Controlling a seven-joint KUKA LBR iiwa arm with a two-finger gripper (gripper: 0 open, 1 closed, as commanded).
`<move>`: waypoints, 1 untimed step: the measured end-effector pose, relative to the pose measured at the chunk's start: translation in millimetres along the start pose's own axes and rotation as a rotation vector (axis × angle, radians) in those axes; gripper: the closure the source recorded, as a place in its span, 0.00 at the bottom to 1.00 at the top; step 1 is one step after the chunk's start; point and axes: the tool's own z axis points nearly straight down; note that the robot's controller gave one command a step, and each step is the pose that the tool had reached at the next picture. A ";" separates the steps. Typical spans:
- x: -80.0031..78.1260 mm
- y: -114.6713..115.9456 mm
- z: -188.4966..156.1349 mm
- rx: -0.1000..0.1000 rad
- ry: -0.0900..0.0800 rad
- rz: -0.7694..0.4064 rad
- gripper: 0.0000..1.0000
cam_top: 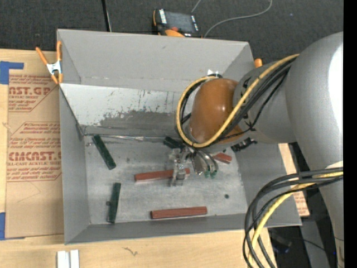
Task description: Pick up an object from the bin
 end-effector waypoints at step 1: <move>-13.5 -12.2 -152.0 0.002 -0.007 -0.398 1.00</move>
Offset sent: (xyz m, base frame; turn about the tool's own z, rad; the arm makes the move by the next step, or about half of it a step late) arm 0.0125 -0.0119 0.1496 -0.3976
